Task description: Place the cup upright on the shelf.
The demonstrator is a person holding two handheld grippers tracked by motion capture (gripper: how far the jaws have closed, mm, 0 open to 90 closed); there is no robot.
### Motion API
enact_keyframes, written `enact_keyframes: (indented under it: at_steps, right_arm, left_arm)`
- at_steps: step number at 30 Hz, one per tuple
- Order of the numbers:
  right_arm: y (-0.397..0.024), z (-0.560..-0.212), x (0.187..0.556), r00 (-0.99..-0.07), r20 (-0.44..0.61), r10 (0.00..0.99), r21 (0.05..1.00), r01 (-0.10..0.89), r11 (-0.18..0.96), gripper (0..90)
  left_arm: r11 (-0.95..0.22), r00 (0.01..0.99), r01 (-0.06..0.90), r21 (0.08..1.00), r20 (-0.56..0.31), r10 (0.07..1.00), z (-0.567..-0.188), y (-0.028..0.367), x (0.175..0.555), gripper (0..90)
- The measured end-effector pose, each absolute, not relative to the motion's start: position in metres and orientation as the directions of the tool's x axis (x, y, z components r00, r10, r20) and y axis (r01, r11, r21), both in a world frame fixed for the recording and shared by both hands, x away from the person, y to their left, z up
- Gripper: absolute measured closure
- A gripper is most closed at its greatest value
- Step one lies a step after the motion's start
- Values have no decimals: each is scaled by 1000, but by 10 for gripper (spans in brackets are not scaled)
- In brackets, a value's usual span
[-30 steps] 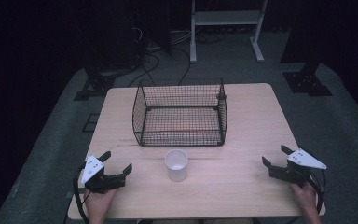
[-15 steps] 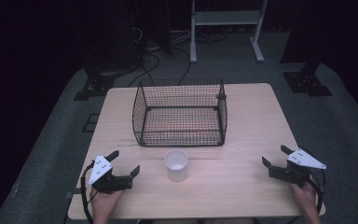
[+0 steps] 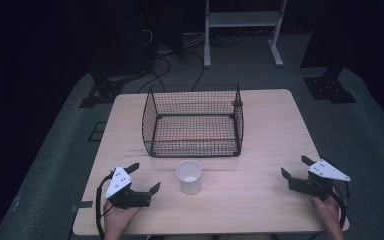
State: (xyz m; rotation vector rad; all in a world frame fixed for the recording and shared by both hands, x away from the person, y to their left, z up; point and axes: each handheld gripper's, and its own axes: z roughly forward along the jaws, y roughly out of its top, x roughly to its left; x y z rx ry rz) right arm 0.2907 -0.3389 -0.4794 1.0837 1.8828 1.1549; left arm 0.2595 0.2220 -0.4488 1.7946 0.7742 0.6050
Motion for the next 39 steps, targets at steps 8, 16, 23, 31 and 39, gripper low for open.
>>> enact_keyframes:
  at_steps: [8,16,23,31,39]
  right_arm:
    - [-339,-479,291,-432,-114,895,915,304,263,131]
    - [-339,-479,291,-432,-117,894,914,304,267,131]
    - [-339,-479,291,-432,-118,894,914,305,268,131]
    - [-338,-479,291,-433,-118,893,913,306,269,131]
    - [-338,-479,291,-434,-122,893,913,303,272,131]
  left_arm:
    - [-285,711,215,934,51,702,-445,207,262,24]
    - [-318,774,198,927,52,632,-440,195,259,24]
    - [-365,813,194,911,59,579,-439,182,260,24]
    - [-407,842,199,891,57,537,-435,166,267,24]
    - [-446,854,202,872,66,516,-434,152,275,24]
